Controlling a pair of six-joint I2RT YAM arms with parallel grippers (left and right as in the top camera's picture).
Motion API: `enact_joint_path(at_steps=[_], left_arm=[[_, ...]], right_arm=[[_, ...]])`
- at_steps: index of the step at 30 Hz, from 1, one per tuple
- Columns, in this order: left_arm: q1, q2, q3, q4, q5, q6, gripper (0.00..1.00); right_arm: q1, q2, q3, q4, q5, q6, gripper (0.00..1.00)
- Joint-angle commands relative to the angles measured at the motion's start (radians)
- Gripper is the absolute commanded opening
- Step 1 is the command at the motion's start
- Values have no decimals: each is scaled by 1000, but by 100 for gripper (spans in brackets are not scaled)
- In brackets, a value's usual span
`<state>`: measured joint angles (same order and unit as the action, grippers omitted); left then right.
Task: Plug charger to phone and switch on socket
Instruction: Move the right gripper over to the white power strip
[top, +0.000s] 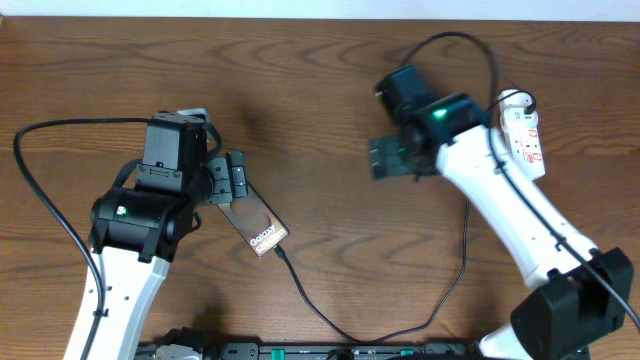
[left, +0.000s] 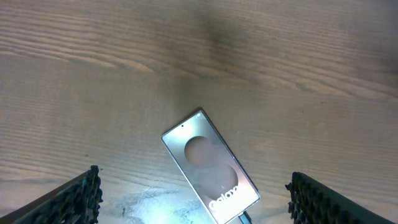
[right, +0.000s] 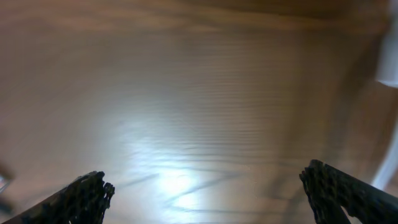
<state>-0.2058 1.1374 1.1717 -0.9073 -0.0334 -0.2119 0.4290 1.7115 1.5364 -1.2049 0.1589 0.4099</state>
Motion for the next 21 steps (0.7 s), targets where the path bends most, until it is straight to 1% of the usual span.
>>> enact_joint_path(at_steps=[1, 2, 5, 8, 16, 21], left_arm=[[-3, 2, 12, 3, -20, 9, 92], [-3, 2, 12, 3, -20, 9, 93], [-3, 2, 12, 3, -20, 9, 92], [-3, 2, 12, 3, -20, 9, 92], [-3, 2, 12, 3, -20, 9, 93], [-3, 2, 12, 3, -20, 9, 93]], right_arm=[[-149, -17, 8, -13, 10, 16, 99], [-187, -17, 8, -8, -43, -19, 99], [-306, -17, 8, 37, -248, -186, 99], [-409, -17, 8, 79, -378, -292, 99], [-739, -16, 8, 132, -686, -454, 99], [-899, -16, 8, 106, -686, -438, 99]])
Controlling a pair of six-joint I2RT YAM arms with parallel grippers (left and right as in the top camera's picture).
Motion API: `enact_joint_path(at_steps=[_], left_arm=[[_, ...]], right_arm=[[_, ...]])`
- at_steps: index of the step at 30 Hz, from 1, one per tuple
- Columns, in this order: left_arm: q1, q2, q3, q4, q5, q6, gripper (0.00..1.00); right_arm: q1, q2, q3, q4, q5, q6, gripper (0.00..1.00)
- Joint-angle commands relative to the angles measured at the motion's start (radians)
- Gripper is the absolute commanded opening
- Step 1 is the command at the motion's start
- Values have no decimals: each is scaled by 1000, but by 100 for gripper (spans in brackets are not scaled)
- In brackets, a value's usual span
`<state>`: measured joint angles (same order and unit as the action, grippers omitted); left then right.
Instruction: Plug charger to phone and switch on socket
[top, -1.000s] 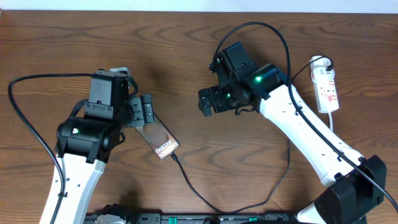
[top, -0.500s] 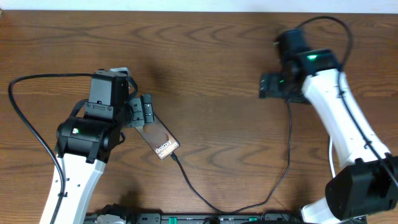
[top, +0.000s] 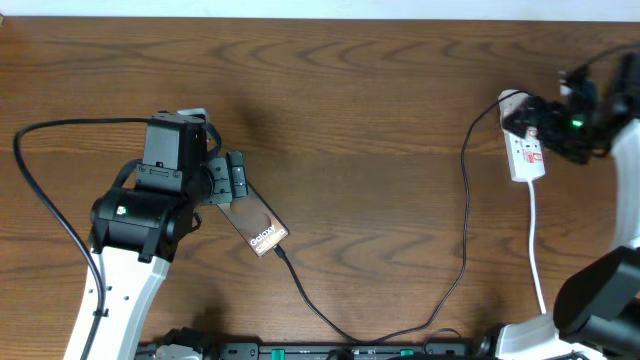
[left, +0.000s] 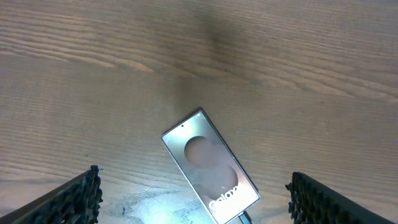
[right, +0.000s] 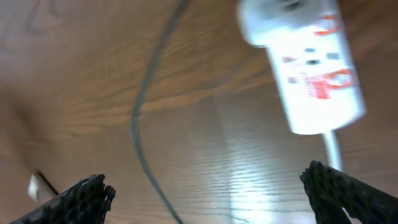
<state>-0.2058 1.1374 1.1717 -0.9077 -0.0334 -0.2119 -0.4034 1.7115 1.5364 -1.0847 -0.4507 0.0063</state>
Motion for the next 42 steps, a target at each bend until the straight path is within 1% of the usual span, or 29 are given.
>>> enact_joint_path(at_steps=[1, 4, 6, 7, 10, 13, 14, 16, 18, 22, 25, 30, 35, 42], left_arm=[[-3, 2, 12, 3, -20, 9, 93], [-3, 2, 12, 3, -20, 9, 93], [-3, 2, 12, 3, -20, 9, 93], [-3, 2, 12, 3, -20, 9, 93], [-3, 2, 12, 3, -20, 9, 93], [-3, 2, 12, 3, -20, 9, 93], [-3, 2, 12, 3, -20, 9, 93], [-3, 2, 12, 3, -20, 9, 93], [-3, 2, 12, 3, -20, 9, 93], [-3, 2, 12, 3, -20, 9, 93], [-3, 2, 12, 3, -20, 9, 93], [-3, 2, 12, 3, -20, 9, 93], [-3, 2, 12, 3, -20, 9, 93], [-3, 2, 12, 3, -20, 9, 93]], right_arm=[[-87, -16, 8, -20, -76, -26, 99], [-134, -16, 8, -18, -92, -47, 99], [-140, -16, 8, 2, -110, -132, 99], [-140, -16, 8, 10, -105, -149, 99], [-138, -8, 18, 20, -85, -154, 99], [-137, 33, 79, -6, -87, -161, 99], [-137, 60, 120, -31, -87, -171, 99], [-136, 174, 298, -160, -85, -230, 99], [-130, 260, 426, -237, -84, -236, 99], [-120, 443, 682, -348, -92, -232, 99], [-114, 544, 787, -389, -99, -260, 99], [-109, 638, 797, -389, -110, -382, 99], [-91, 723, 797, -347, -184, -398, 99], [-50, 746, 797, -351, -185, -449, 99]])
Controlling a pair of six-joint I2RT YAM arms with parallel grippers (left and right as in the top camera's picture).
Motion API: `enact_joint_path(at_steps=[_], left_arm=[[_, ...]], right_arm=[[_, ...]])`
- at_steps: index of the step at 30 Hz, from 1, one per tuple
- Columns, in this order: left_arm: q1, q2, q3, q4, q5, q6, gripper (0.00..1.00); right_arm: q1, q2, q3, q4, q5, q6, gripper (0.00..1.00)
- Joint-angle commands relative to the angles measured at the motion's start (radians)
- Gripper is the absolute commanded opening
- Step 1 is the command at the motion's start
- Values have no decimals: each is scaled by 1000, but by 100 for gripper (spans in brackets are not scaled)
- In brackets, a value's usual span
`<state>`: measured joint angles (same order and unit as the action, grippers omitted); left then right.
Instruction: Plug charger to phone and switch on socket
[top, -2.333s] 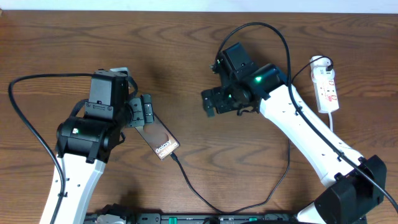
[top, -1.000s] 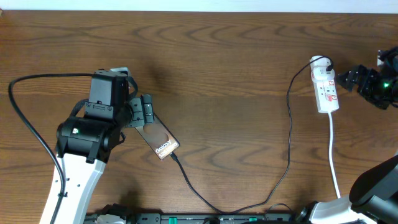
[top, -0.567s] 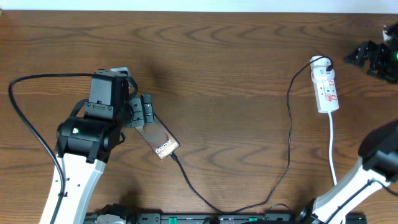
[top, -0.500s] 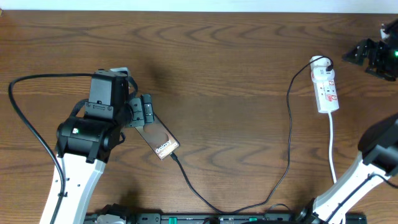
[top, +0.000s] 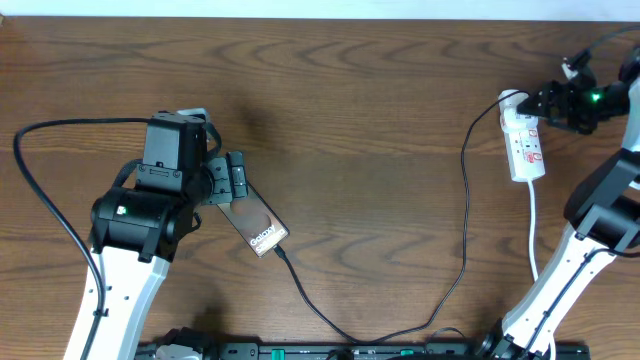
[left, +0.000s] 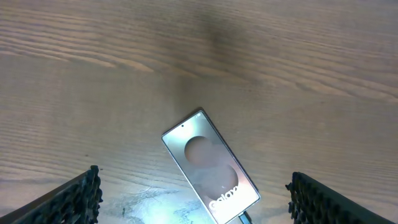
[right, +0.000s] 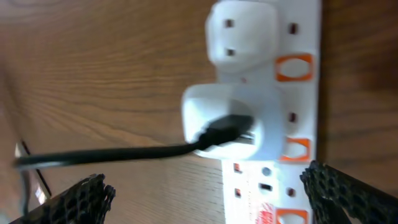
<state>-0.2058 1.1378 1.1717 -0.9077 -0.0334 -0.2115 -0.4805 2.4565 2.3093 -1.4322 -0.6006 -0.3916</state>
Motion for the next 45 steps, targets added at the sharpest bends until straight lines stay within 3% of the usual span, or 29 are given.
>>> enact_joint_path(at_steps=[1, 16, 45], left_arm=[[-3, 2, 12, 3, -20, 9, 93], [-3, 2, 12, 3, -20, 9, 93], [-3, 2, 12, 3, -20, 9, 93]], right_arm=[[30, 1, 24, -4, -35, -51, 99], [41, 9, 5, 10, 116, 106, 99], [95, 53, -14, 5, 153, 133, 99]])
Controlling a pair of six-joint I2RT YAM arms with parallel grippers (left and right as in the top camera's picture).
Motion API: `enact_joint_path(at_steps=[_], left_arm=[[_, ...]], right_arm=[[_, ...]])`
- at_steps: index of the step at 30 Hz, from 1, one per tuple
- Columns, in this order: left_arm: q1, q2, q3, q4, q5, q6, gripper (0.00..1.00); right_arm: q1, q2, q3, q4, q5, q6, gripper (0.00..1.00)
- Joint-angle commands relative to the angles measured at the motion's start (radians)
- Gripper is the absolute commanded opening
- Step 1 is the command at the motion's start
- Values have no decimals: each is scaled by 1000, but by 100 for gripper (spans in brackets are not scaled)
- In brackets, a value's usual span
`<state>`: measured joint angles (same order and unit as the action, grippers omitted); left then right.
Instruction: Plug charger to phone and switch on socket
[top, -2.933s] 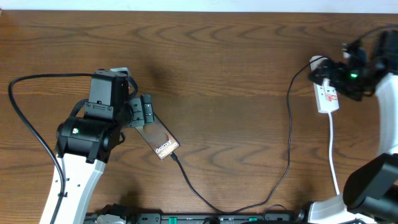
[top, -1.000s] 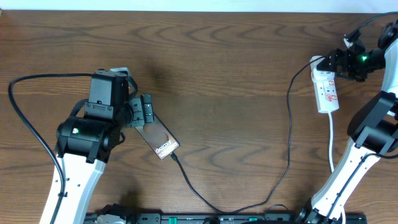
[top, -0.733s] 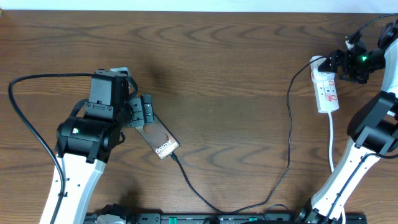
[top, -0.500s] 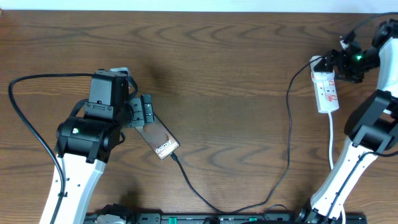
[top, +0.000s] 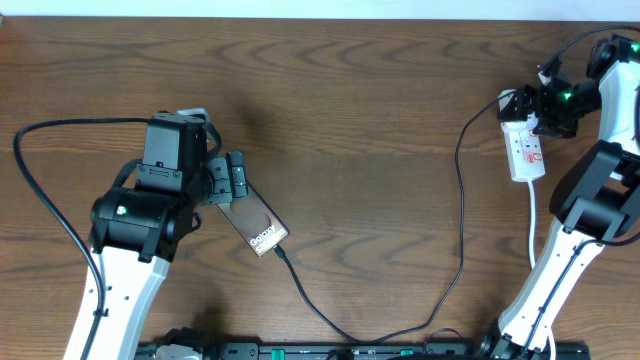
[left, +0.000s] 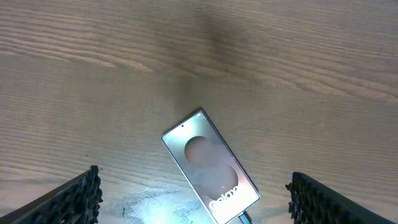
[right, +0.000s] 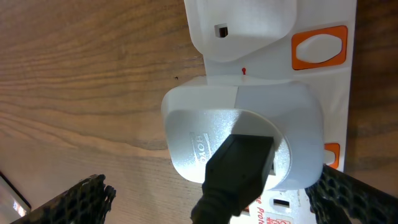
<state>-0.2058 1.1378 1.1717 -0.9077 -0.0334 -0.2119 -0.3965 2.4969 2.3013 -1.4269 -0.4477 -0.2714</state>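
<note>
The phone (top: 258, 228) lies face up on the wood, reading "Galaxy" in the left wrist view (left: 211, 167). A black cable (top: 462, 215) is plugged into its near end and runs to the white charger adapter (right: 239, 134) on the white power strip (top: 529, 150). Orange switches (right: 319, 50) sit beside the sockets. My right gripper (right: 214, 190) is open, close over the adapter, with one finger on each side. Over the phone hangs my left gripper (left: 194, 186), open and holding nothing.
The cable loops across the table's right half down to the front edge (top: 400, 330). The strip's own white lead (top: 533, 235) runs toward the front beside the right arm's base. Bare wood table (top: 350, 120) lies between the arms.
My right gripper has come closer to the strip's far end. The adapter and its black plug now fill the wrist view. The left arm and the phone have not moved.
The cable was in the phone from the oldest moment, with my left gripper open above it throughout. My right gripper was over mid-table, then beside the power strip at the right, then above the adapter, and now close over it.
</note>
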Motion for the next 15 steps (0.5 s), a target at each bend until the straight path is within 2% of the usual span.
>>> enact_joint_path(at_steps=[1, 15], left_arm=[[-3, 2, 12, 3, -20, 9, 93], [-3, 2, 12, 3, -20, 9, 93]], right_arm=[[11, 12, -6, -1, 0, 13, 99], [38, 69, -7, 10, -21, 13, 99]])
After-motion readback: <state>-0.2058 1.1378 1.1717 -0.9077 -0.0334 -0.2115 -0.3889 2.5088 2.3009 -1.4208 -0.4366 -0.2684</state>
